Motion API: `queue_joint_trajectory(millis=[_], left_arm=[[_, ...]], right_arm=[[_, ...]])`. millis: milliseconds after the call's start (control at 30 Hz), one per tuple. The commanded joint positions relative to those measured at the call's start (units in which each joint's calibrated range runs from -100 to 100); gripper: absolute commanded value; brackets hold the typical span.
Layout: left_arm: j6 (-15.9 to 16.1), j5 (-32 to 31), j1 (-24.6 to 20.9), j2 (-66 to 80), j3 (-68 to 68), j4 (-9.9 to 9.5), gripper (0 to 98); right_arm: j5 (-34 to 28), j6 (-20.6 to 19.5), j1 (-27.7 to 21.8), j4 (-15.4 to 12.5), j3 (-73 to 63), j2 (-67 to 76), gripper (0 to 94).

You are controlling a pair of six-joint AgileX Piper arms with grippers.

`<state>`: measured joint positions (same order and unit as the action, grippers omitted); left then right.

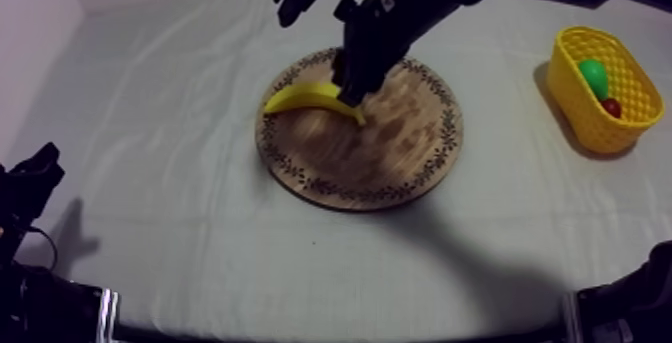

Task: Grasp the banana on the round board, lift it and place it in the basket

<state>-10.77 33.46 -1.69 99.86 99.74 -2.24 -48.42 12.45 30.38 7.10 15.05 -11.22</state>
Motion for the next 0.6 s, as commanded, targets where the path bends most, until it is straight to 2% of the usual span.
queue_joint_trajectory(millis=[0,67,167,567], left_arm=[[0.0,0.0,0.0,0.0,0.0,0.02,0.1],[0.0,0.0,0.0,0.0,0.0,0.02,0.1],[0.0,0.0,0.0,0.0,0.0,0.02,0.1],[0.0,0.0,0.0,0.0,0.0,0.02,0.1]], right_arm=[[-0.4,2.2,-0.2,-2.2,-0.6,0.0,79.8],[-0.7,3.5,-0.1,-3.5,-1.1,0.1,83.8],[-0.8,4.2,0.5,-4.1,-1.6,-0.4,86.1],[-0.6,3.3,1.2,-2.5,-9.2,-11.7,86.0]])
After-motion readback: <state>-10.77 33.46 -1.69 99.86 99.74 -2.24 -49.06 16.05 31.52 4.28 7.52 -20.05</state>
